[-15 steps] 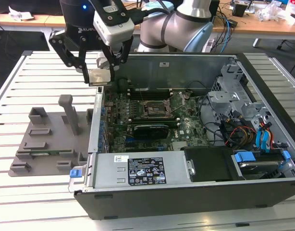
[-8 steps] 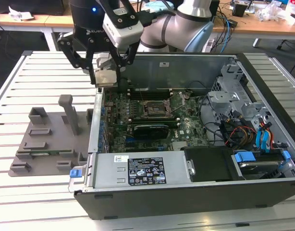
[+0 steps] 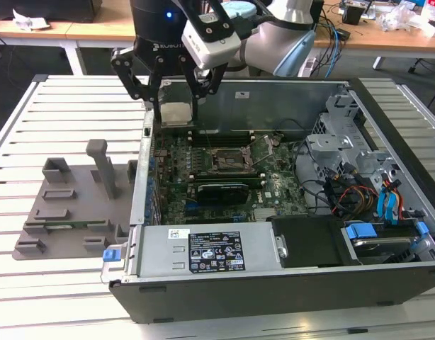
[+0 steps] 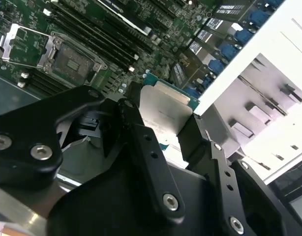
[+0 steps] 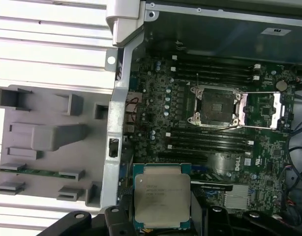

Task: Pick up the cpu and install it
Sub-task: 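Pick up the cpu and move it towards the insertion slot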

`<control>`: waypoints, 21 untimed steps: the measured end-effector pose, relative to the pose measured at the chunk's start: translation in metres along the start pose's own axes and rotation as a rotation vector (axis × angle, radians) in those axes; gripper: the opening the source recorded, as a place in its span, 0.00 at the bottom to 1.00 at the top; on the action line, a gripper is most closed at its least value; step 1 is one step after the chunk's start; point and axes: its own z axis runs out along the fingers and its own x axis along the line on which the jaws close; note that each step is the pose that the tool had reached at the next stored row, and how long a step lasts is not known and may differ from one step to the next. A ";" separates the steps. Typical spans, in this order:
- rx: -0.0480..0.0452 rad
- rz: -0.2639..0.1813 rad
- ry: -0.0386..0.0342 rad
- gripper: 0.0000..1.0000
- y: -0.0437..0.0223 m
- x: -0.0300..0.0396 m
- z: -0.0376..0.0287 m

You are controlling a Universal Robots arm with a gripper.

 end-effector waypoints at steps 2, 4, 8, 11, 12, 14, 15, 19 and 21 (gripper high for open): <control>0.0002 0.000 0.0000 0.55 -0.0001 -0.0065 0.0006; 0.0003 0.000 0.0000 0.55 -0.0002 -0.0097 0.0010; 0.0005 0.000 0.0001 0.55 -0.0006 -0.0198 0.0024; 0.0006 0.000 0.0001 0.55 -0.0007 -0.0241 0.0032; 0.0004 0.000 0.0000 0.55 -0.0008 -0.0254 0.0036; 0.0005 0.000 0.0000 0.55 -0.0009 -0.0271 0.0040; 0.0005 0.000 0.0000 0.55 -0.0010 -0.0288 0.0045; 0.0005 0.000 0.0000 0.55 -0.0013 -0.0335 0.0061; 0.0005 0.000 0.0000 0.55 -0.0015 -0.0362 0.0070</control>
